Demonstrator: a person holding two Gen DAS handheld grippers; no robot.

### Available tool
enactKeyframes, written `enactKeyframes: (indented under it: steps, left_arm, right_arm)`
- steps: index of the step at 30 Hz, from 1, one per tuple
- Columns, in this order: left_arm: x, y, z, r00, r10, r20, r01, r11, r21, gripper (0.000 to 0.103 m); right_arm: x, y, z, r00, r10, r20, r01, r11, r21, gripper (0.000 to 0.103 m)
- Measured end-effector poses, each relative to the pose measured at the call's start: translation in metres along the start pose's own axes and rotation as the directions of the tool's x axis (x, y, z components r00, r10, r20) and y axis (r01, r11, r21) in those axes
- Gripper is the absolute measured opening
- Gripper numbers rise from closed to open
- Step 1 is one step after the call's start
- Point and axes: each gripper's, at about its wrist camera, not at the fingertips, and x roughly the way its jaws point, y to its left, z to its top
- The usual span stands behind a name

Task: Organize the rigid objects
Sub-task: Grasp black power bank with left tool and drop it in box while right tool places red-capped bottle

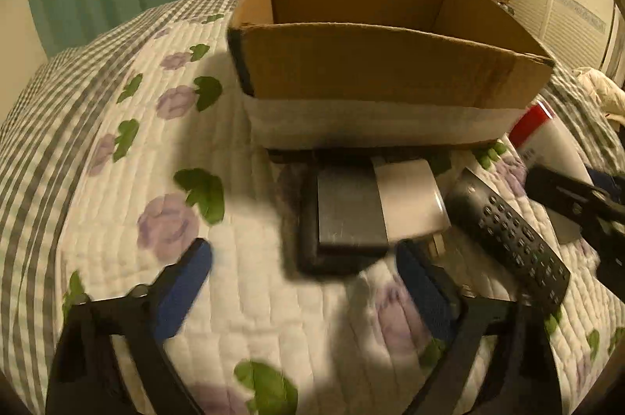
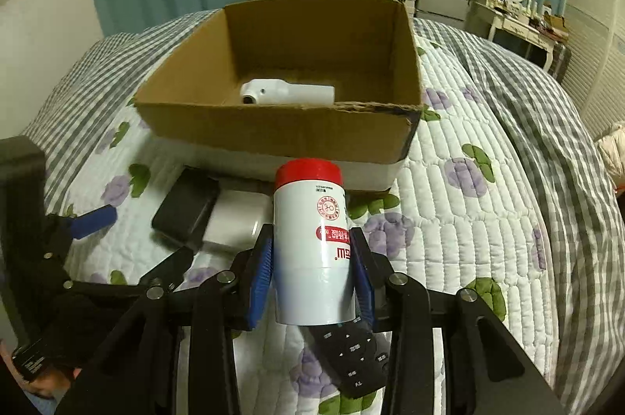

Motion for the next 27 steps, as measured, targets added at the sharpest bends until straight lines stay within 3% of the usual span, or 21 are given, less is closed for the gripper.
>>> enactKeyframes:
  steps: [2,4,8,10,13,21,27]
  left_arm:
    - [0.006,0.001,0.005,1.000,-0.015,-0.004,0.015,1.000,0.000,0.083]
    - [0.009,0.003,0.010,0.999,-0.049,-0.002,0.049,0.999,0.000,0.069]
    - [0.016,0.006,0.018,0.996,-0.091,-0.024,0.091,0.995,-0.029,0.054]
    - [0.025,-0.002,0.020,0.994,-0.094,-0.052,0.093,0.995,-0.024,0.041]
    - [0.024,-0.014,0.022,0.998,-0.034,-0.055,0.035,0.999,0.008,0.040]
    - [-0.012,-0.016,0.012,0.998,-0.037,-0.056,0.039,0.999,0.028,0.039]
    - [-0.066,-0.019,0.027,0.999,-0.045,0.025,0.045,0.999,0.029,0.039]
  right_arm:
    - [0.002,-0.010,0.001,0.999,0.037,-0.007,-0.037,0.997,0.067,0.036]
    - [0.004,-0.012,0.001,1.000,0.025,-0.014,-0.024,0.997,0.070,0.036]
    - [0.005,-0.013,0.001,1.000,0.013,-0.018,-0.012,0.997,0.077,0.036]
    - [0.006,-0.014,-0.001,1.000,0.009,-0.021,-0.007,0.997,0.075,0.036]
    - [0.005,-0.012,-0.003,1.000,0.002,-0.022,-0.001,0.998,0.058,0.036]
    - [-0.012,-0.006,-0.002,1.000,0.026,-0.007,-0.025,0.998,0.055,0.036]
    - [-0.052,0.003,0.005,0.998,-0.005,0.055,0.005,1.000,0.003,0.036]
